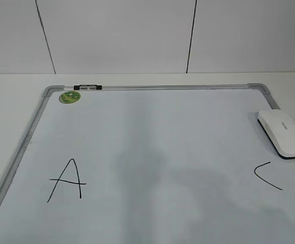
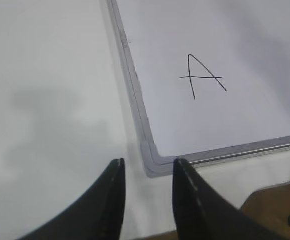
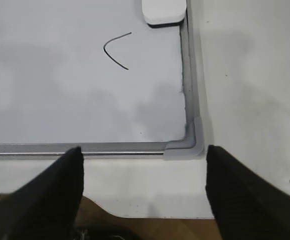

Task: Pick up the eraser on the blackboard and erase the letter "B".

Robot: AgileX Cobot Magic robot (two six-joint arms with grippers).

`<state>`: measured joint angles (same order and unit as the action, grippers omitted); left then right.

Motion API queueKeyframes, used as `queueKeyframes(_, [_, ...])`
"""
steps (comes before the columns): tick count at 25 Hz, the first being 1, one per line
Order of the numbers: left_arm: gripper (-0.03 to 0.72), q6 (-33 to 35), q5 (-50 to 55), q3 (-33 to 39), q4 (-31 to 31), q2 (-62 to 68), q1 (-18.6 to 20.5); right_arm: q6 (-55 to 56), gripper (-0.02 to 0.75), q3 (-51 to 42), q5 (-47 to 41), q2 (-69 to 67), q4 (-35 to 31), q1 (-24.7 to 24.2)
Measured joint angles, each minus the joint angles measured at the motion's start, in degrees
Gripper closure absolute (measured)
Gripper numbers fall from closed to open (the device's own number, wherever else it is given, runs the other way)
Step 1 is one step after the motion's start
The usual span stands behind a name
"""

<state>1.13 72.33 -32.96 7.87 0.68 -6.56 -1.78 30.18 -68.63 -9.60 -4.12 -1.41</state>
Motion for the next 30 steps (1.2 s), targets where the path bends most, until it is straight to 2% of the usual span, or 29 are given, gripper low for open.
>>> queueKeyframes(8, [0.442, 0.00, -7.84, 2.81, -1.58, 0.00, 0.00, 0.00, 0.153, 0.00, 1.00, 0.34, 1.76, 0.00])
queueKeyframes(15, [0.442, 0.00, -8.60, 2.96, -1.58, 0.00, 0.00, 0.00, 0.153, -1.27, 1.99, 1.81, 6.94, 0.00])
queueKeyframes(22, [0.442, 0.00, -8.75, 3.06, -1.58, 0.00, 0.00, 0.00, 0.153, -1.27, 1.99, 10.17, 7.06, 0.00])
queueKeyframes(30, [0.443, 0.00, -8.90, 3.06, -3.14, 0.00, 0.00, 0.00, 0.153, -1.69, 2.21, 10.61, 7.06, 0.00])
